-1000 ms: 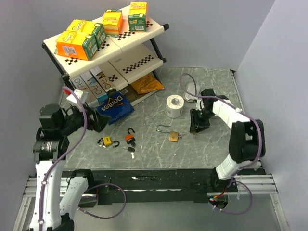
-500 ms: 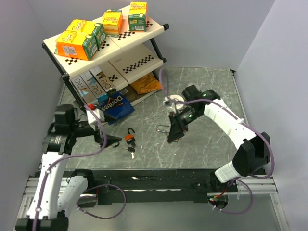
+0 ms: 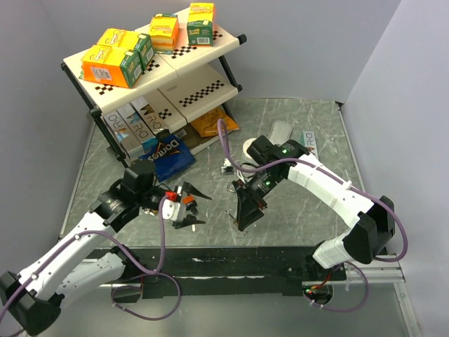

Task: Lock with the key
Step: Pick up the lock from the center of the board.

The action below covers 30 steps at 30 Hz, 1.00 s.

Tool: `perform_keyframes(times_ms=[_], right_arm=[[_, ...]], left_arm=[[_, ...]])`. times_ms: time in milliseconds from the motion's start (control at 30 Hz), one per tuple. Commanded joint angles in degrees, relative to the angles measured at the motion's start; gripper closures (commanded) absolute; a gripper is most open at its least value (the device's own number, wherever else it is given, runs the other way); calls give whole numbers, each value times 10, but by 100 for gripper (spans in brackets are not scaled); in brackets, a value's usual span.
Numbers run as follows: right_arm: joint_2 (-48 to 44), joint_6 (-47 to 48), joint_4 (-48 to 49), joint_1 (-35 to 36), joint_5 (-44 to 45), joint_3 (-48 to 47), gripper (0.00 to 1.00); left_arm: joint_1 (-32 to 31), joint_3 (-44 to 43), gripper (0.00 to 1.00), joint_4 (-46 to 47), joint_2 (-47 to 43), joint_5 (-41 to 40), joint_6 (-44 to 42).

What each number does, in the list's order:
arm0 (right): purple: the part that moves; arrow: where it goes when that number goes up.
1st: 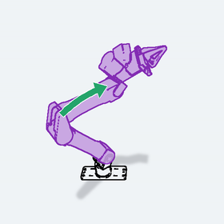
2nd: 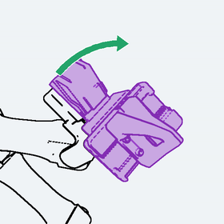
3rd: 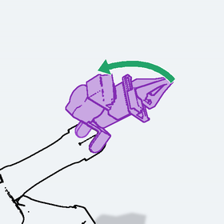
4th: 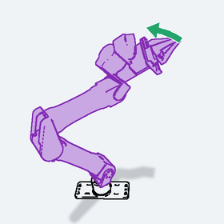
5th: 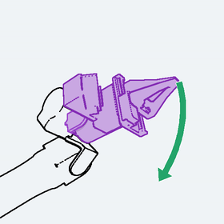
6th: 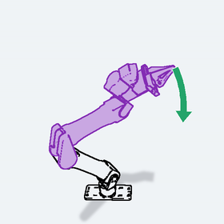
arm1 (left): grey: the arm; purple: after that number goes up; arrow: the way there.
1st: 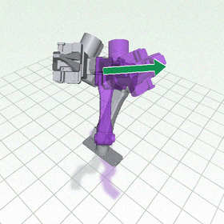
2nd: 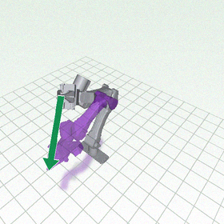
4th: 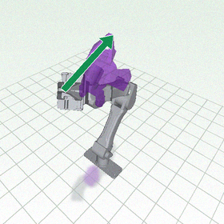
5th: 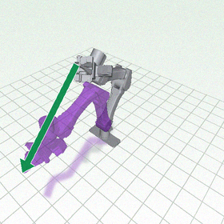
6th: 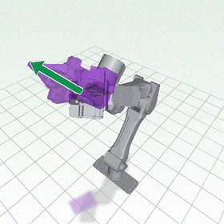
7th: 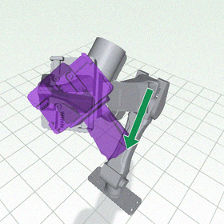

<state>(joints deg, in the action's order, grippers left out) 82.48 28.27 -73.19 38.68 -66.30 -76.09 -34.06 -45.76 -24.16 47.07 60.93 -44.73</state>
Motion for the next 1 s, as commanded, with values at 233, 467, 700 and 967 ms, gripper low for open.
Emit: perform_keyframes(times_ms=[233, 467, 700, 967], right_arm=[[33, 13, -9, 65, -26, -71, 100], [47, 12, -14, 80, -28, -90, 100], [50, 9, -13, 83, -26, -86, 100], [51, -6, -10, 85, -17, -96, 95]], left_arm=[[-130, 4, 40, 104, 39, -68, -7], [-152, 0, 58, 91, 52, -72, -18], [-157, 1, 70, 97, 51, -70, -19], [-161, 0, 99, 105, 51, -81, 8]])
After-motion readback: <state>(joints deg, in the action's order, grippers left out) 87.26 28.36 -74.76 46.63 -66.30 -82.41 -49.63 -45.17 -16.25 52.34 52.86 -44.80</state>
